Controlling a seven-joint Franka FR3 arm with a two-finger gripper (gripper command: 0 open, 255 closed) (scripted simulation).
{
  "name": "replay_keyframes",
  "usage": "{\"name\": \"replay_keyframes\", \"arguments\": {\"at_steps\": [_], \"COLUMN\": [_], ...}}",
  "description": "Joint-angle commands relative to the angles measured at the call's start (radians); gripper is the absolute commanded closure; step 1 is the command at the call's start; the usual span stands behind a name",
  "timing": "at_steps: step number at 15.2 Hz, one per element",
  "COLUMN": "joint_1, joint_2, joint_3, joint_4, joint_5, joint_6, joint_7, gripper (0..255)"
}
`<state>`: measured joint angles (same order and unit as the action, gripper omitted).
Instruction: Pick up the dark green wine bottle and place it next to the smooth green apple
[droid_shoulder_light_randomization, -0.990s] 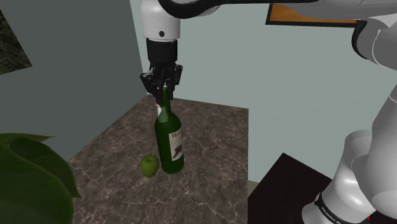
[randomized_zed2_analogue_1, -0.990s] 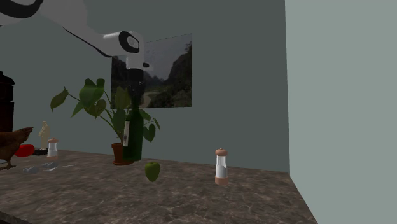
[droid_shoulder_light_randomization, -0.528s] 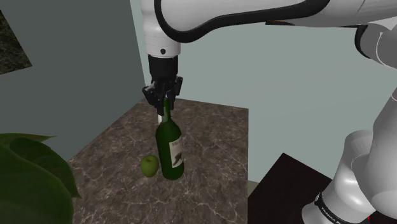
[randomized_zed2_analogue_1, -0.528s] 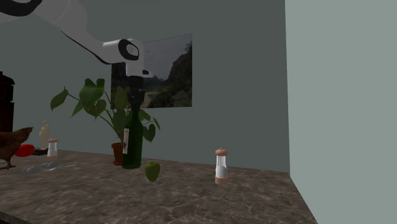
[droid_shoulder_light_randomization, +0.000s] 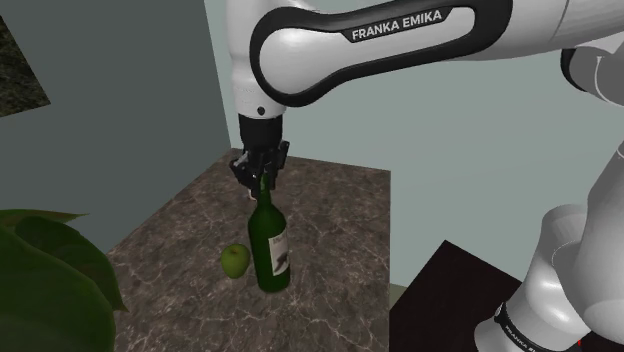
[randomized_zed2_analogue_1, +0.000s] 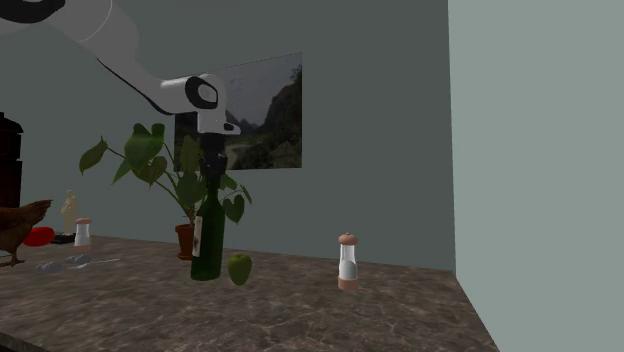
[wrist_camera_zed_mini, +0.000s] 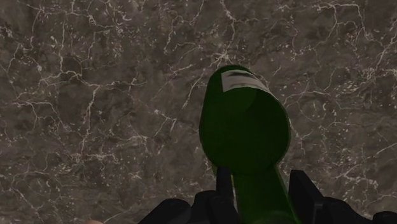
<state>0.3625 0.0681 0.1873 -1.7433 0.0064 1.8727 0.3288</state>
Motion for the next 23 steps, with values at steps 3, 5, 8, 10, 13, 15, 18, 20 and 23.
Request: {"name": "replay_keyframes", "arguments": {"at_steps": [3,5,8,10,13,15,18,20,23], "joint_1": [0.001,0.001,0.001,0.001,0.001,0.001,0.001,0.001,0.001], "joint_2": [0.008,0.011,0.017,0.023,0.023,0.023,0.023,0.023,0.023], "joint_3": [0.0,0.0,0.0,0.0,0.0,0.0,0.0,0.0,0.0], "joint_4": [-0.041,-0.064,-0.097,-0.122,-0.122,-0.122,-0.122,-0.122,-0.122], "joint_5": [-0.002,-0.002,-0.003,-0.005,-0.005,-0.005,-0.005,-0.005,-0.005], "joint_6": [0.05,0.076,0.115,0.146,0.146,0.146,0.146,0.146,0.146], "joint_7": [0.001,0.001,0.001,0.002,0.002,0.002,0.002,0.002,0.002], "gripper": [255,255,255,255,255,255,255,0,0]}}
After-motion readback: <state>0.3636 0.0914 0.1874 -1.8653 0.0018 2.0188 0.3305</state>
